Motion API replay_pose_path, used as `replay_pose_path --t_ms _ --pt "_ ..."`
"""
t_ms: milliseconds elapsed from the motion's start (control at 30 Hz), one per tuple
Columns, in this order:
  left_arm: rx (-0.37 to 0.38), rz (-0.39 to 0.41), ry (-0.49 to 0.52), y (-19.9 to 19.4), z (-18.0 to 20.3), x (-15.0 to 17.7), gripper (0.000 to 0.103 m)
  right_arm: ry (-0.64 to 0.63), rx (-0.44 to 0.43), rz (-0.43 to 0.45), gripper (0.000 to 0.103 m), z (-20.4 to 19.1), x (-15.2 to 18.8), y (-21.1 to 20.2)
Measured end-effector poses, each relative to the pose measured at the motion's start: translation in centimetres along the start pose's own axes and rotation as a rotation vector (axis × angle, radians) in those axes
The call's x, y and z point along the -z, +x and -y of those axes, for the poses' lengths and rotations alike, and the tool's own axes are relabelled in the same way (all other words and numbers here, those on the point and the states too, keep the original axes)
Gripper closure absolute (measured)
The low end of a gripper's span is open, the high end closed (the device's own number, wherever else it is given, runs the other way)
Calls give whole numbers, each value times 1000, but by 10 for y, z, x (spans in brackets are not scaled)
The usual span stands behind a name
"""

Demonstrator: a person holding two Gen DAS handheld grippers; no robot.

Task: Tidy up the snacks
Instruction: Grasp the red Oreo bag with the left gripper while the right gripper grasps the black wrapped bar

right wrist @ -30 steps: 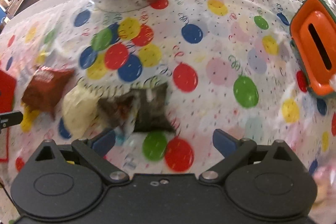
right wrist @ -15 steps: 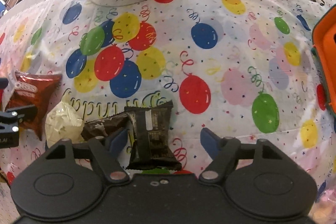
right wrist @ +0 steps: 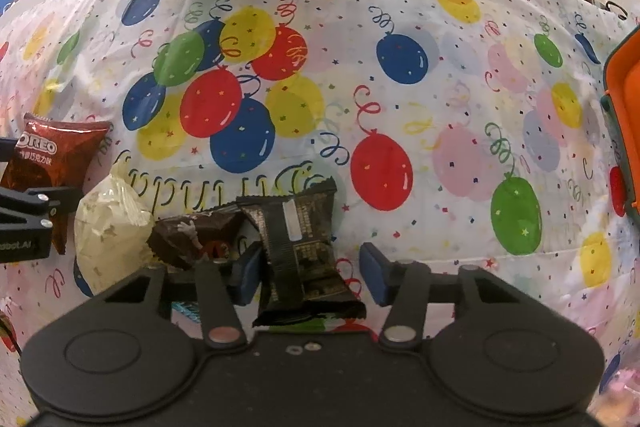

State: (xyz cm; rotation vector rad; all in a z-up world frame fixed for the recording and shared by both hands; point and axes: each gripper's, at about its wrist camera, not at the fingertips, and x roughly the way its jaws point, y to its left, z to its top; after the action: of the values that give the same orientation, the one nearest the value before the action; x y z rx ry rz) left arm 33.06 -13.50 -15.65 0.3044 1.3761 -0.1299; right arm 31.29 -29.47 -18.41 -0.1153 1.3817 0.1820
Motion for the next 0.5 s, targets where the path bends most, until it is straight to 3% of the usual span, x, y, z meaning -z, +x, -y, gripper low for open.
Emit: replay_pose_path --t_ms 67,200,500 --pt "-6 0 -2 0 1 1 47 -4 4 5 63 -1 1 -1" --pt "-11 15 -7 -2 0 2 58 -9 11 21 68 0 1 -4" --pt "26 38 -39 -12 -5 9 59 3 30 62 71 5 10 -19"
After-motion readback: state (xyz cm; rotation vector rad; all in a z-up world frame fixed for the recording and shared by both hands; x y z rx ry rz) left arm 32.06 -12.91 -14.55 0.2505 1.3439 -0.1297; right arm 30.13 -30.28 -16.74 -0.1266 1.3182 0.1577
